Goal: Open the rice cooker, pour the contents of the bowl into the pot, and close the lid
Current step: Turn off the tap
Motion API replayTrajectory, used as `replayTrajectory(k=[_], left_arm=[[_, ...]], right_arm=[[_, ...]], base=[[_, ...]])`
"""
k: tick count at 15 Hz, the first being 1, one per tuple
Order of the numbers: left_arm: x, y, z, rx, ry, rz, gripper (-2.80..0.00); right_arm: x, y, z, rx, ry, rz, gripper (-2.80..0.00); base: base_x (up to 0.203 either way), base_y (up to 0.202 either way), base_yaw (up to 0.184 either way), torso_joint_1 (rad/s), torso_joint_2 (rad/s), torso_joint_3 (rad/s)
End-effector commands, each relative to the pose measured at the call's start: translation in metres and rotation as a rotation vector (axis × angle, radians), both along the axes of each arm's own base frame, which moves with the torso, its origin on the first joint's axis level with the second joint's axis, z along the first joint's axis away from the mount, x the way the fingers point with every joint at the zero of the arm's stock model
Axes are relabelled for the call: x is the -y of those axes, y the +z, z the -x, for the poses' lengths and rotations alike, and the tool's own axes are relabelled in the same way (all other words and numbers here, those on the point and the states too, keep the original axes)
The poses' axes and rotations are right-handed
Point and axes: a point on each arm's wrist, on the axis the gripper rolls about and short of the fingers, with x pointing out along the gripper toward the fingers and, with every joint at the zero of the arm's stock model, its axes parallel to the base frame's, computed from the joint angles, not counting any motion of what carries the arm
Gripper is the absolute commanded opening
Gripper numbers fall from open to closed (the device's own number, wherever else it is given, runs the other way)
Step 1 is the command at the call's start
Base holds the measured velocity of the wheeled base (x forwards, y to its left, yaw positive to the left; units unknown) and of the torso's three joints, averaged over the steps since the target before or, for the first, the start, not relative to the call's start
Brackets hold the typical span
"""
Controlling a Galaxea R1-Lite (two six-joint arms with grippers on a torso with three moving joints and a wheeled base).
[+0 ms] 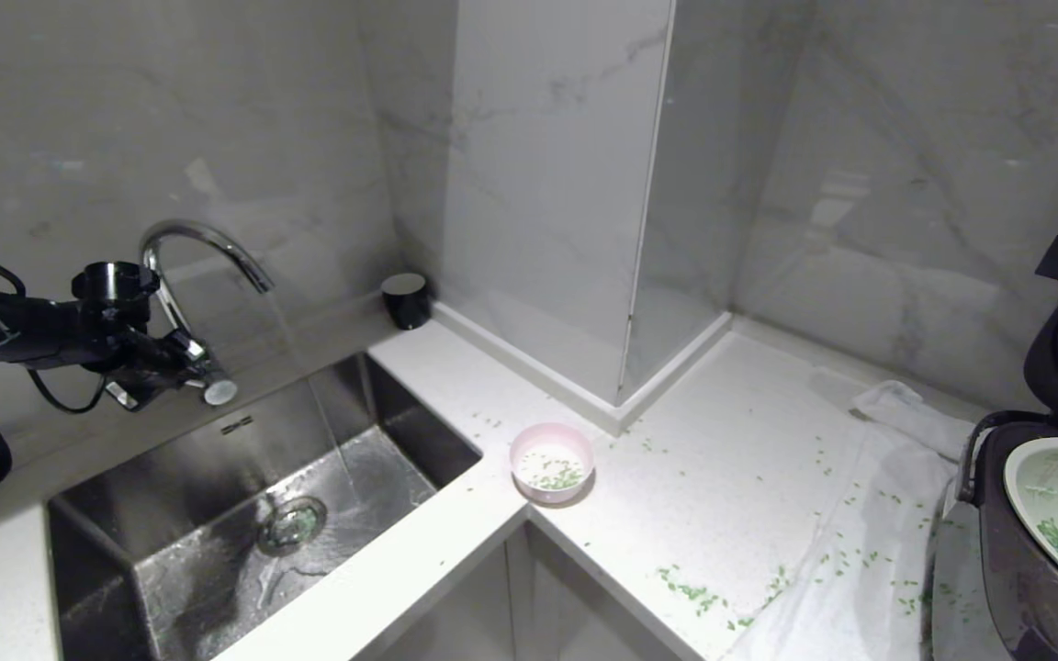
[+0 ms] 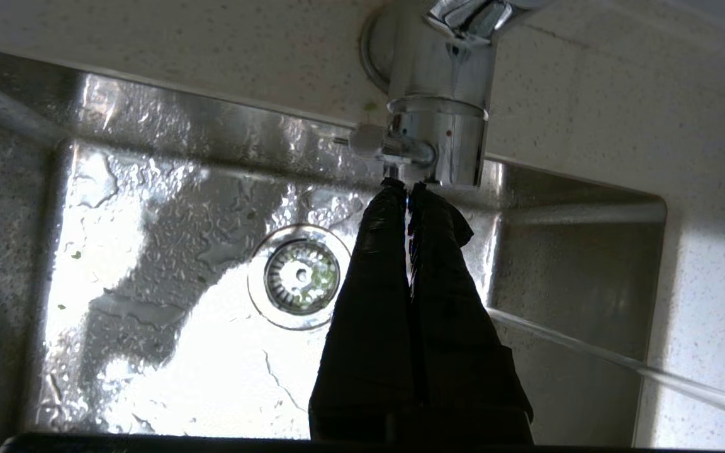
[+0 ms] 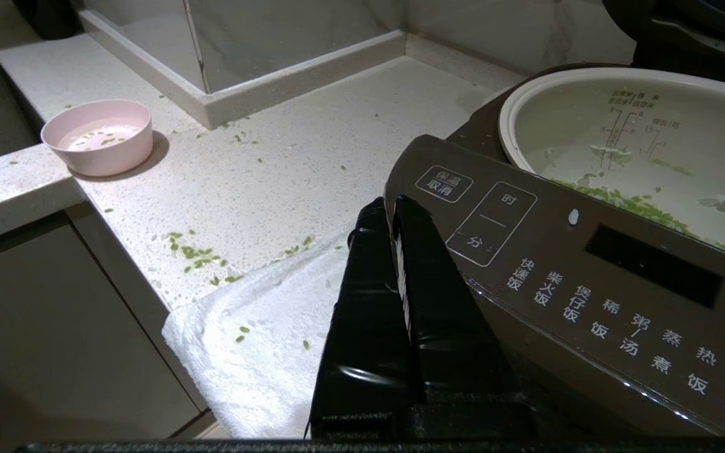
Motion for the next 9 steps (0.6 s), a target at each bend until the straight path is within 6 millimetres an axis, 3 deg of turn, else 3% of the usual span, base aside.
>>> replayTrajectory(k=[1, 9], left_arm=[[-0.0073, -0.0072, -0.0020, -0.006, 0.016, 0.003, -2.80], [-0.0151, 0.0004, -0.0057, 0.058, 0.052, -0.047, -2.80]], right_arm=[[0.0000, 0.0001, 0.0001, 0.001, 0.001, 0.001, -2.80], [0.0000, -0.0001, 0.0000, 0.000, 0.001, 0.001, -2.80]], base=[[0.000, 0.000, 0.000, 0.000, 0.00, 0.000], [0.000, 0.000, 0.000, 0.000, 0.00, 0.000]])
